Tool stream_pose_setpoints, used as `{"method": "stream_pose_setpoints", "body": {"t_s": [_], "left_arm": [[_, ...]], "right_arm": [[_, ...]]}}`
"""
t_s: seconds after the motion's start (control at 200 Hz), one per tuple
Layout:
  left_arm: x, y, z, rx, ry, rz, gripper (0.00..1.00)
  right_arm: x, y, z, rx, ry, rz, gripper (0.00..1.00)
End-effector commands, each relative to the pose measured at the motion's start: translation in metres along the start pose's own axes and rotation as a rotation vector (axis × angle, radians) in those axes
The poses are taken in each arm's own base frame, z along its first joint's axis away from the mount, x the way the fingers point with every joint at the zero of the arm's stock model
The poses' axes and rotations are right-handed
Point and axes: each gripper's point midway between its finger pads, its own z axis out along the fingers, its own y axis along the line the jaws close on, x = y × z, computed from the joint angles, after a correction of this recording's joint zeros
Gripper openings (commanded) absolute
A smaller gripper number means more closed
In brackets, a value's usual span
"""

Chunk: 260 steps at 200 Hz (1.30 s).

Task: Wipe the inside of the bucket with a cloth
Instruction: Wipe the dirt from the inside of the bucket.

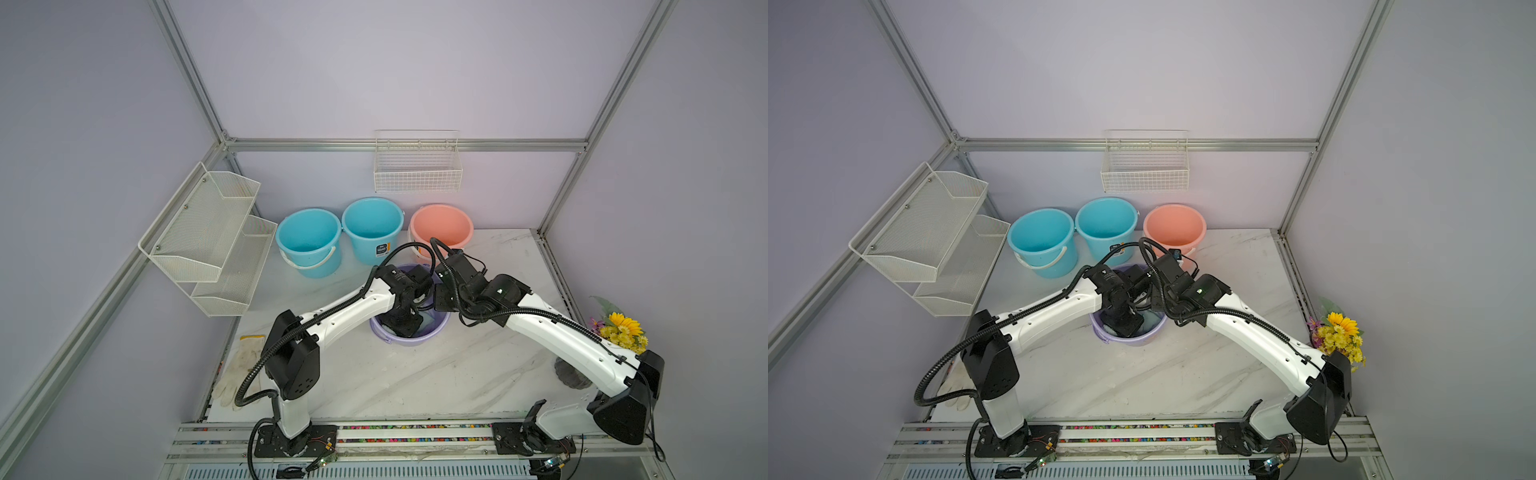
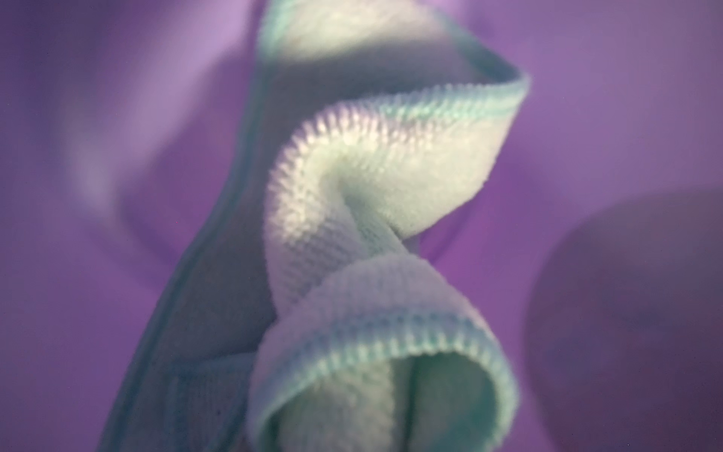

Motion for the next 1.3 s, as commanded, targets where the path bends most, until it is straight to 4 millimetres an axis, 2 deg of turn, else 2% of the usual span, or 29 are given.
{"method": "stream_pose_setpoints", "body": {"t_s": [0.0,0.205,0.29,0.4,0.505,0.525,0.705,0.795,0.855,0.92,1.0,1.15,1.24,1.295], "left_arm": [[0.024,0.055,-0.015,-0.349,0.105,0.031,0.0],[-0.013,0.098,-0.043,-0.649,-0.11,-0.132,0.0],[-0.032,0.101,-0.054,-0.661,-0.245,-0.221,0.0],[-0.059,0.096,-0.061,-0.605,-0.404,-0.311,0.0],[-0.083,0.085,-0.062,-0.498,-0.531,-0.376,0.0],[-0.087,0.081,-0.061,-0.465,-0.552,-0.384,0.0],[-0.125,0.045,-0.048,-0.152,-0.673,-0.422,0.0],[-0.142,0.014,-0.04,0.04,-0.657,-0.369,0.0],[-0.147,-0.013,-0.035,0.169,-0.612,-0.295,0.0],[-0.146,-0.038,-0.031,0.286,-0.562,-0.228,0.0],[-0.137,-0.056,-0.026,0.388,-0.507,-0.183,0.0],[-0.101,-0.083,-0.016,0.521,-0.371,-0.059,0.0],[-0.074,-0.083,-0.003,0.497,-0.264,-0.012,0.0],[-0.056,-0.073,0.006,0.43,-0.2,0.006,0.0]], "right_arm": [[-0.023,-0.01,-0.012,0.051,-0.088,-0.008,0.0],[-0.012,0.006,-0.011,-0.054,-0.046,0.035,0.0],[-0.008,0.015,-0.01,-0.113,-0.027,0.069,0.0],[-0.002,0.025,-0.008,-0.178,-0.003,0.113,0.0],[0.003,0.032,-0.003,-0.215,0.012,0.147,0.0],[0.0,0.033,-0.012,-0.242,-0.005,0.159,0.0],[0.0,0.041,-0.017,-0.31,-0.007,0.193,0.0],[-0.004,0.041,-0.02,-0.318,-0.024,0.203,0.0],[-0.005,0.041,-0.022,-0.319,-0.03,0.205,0.0],[-0.008,0.04,-0.023,-0.309,-0.036,0.205,0.0],[-0.013,0.037,-0.025,-0.282,-0.054,0.189,0.0],[-0.019,0.03,-0.027,-0.237,-0.075,0.166,0.0],[-0.02,0.029,-0.026,-0.221,-0.078,0.155,0.0],[-0.02,0.028,-0.025,-0.211,-0.075,0.149,0.0]]}}
